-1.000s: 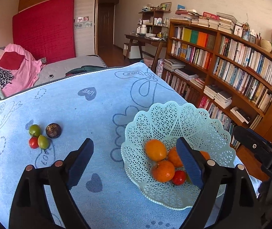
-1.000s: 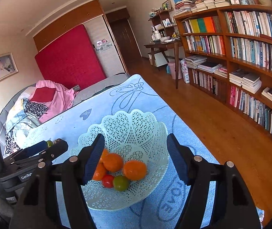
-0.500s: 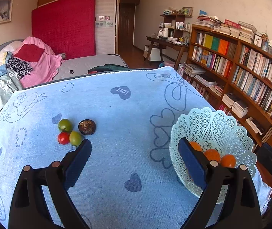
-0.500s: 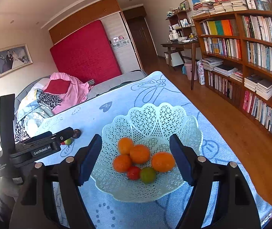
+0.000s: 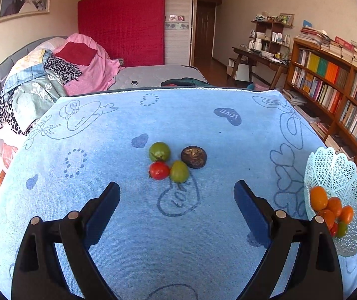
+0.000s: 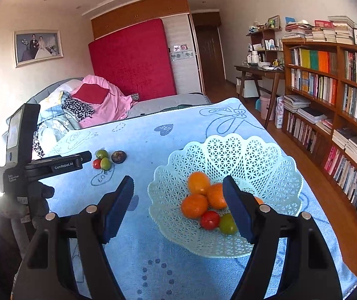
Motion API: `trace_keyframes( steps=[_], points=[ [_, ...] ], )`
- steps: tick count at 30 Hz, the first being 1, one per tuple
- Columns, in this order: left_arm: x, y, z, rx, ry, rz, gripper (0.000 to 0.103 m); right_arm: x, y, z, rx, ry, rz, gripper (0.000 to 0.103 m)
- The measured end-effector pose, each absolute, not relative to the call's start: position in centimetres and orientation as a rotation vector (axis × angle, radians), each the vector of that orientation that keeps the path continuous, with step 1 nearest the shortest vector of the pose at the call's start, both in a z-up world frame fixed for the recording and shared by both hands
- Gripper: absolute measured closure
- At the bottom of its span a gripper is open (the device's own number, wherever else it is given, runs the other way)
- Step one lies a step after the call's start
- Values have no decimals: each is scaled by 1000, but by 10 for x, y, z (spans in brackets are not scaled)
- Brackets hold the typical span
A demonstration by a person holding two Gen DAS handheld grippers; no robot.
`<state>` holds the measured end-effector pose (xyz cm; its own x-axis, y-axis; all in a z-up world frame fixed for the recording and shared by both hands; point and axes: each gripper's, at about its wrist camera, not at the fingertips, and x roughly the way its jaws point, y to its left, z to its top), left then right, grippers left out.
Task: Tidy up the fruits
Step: 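Withdraw both tools from the basket toward the remaining fruit, then grasp the yellow-green tomato with the right tool while the left tool grasps the red tomato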
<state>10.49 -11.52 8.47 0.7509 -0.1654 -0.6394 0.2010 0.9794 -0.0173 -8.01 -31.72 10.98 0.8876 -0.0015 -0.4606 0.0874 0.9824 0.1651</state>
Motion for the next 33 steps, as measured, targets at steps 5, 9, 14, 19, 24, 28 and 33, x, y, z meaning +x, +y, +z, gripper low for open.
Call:
trace_keyframes(
  steps=[5,9,14,19,24,28,33],
  points=[
    [108,-97,80,78,683,-143,11,-66,-295,115,162,474,5,28],
    [111,-86,76,105,673,-110,11,-51,-268,117,112,479,56,28],
    [116,-72,70,107,672,-95,11,-22,-241,112,100,527,122,28],
    [121,-58,64,108,667,-88,12,13,-222,101,143,602,182,28],
    [126,-43,58,96,671,-78,12,54,-203,86,168,685,229,31],
    [130,-32,56,76,680,-53,12,89,-191,67,174,756,235,46],
    [134,-22,51,32,700,-53,12,119,-185,52,185,802,225,53]
  ],
)
